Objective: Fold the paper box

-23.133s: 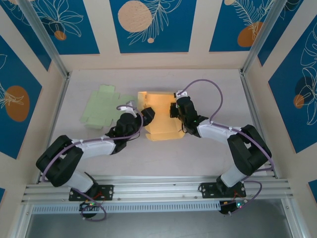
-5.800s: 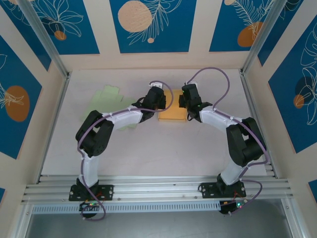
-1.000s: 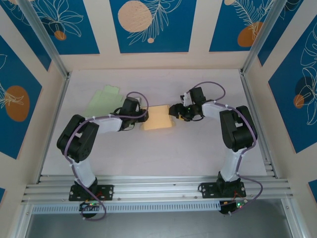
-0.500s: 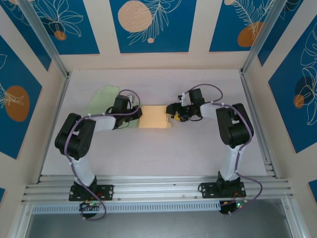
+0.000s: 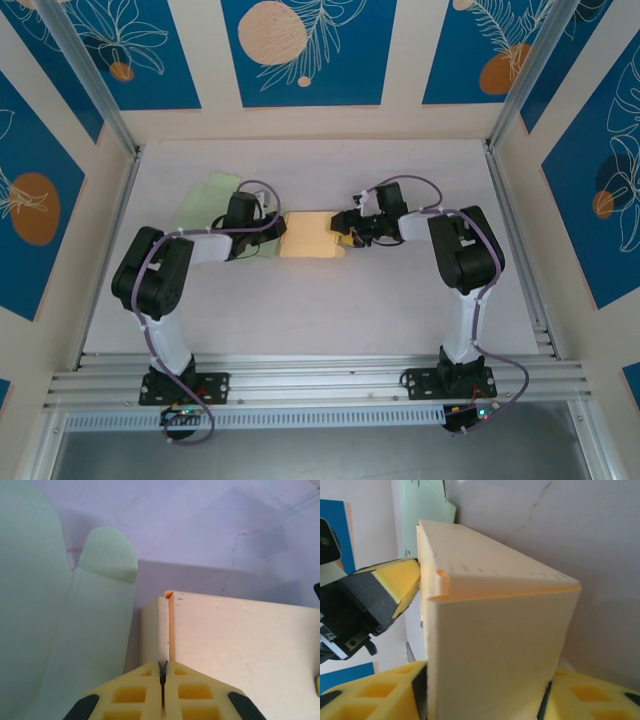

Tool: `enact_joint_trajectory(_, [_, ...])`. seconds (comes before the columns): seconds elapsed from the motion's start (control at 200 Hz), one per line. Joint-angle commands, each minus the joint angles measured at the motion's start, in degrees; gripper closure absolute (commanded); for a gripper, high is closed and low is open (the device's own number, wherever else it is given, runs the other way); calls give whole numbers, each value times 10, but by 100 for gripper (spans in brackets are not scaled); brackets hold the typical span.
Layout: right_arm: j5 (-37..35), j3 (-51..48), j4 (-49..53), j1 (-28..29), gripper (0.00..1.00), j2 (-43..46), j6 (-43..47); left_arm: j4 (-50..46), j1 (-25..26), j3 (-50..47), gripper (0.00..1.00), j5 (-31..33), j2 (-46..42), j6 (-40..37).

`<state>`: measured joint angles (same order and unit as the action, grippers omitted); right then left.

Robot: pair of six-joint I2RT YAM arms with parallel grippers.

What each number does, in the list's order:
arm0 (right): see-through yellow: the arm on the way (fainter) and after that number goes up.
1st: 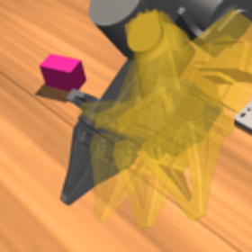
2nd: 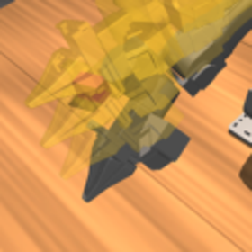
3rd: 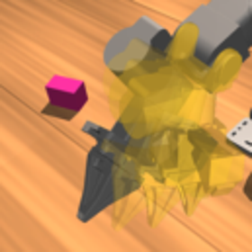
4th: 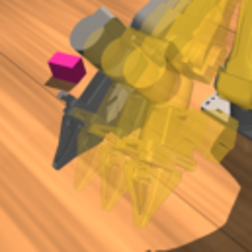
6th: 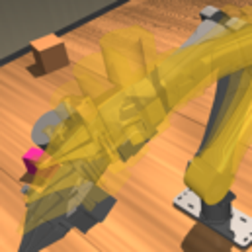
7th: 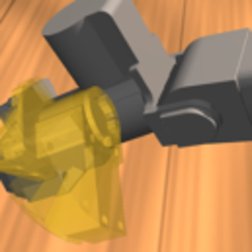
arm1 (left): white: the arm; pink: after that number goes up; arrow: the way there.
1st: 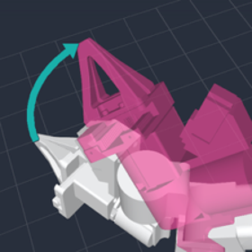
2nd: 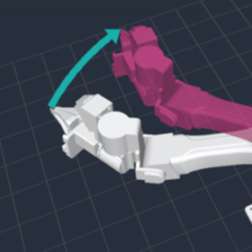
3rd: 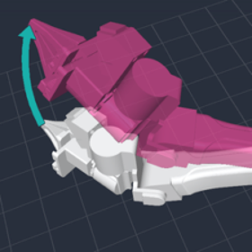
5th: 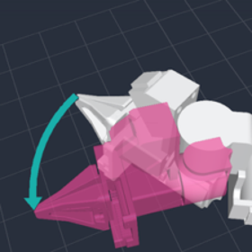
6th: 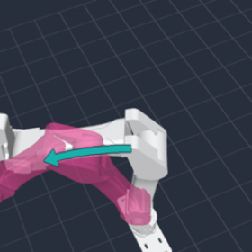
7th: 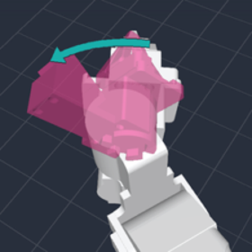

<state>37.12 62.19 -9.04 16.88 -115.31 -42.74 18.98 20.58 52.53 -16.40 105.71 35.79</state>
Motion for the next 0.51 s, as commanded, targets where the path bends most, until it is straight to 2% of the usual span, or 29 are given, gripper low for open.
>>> enact_joint_trajectory(0.0, [32,-18,-30,1,52,11,-35,-57,-5,-23,90,-12,5,2])
enact_joint_trajectory(0.11, [33,-27,-24,-4,56,32,-51,-55,-5,-28,83,-14,-22,-3])
enact_joint_trajectory(0.305, [51,-14,76,-19,58,66,-49,-20,-4,-51,51,-22,-104,-51])
enact_joint_trajectory(0.4, [65,-12,132,-31,58,84,-43,23,5,-75,40,-39,-153,-144])
enact_joint_trajectory(0.5, [100,-16,177,-50,58,97,-47,98,40,-134,25,-44,-224,-308])
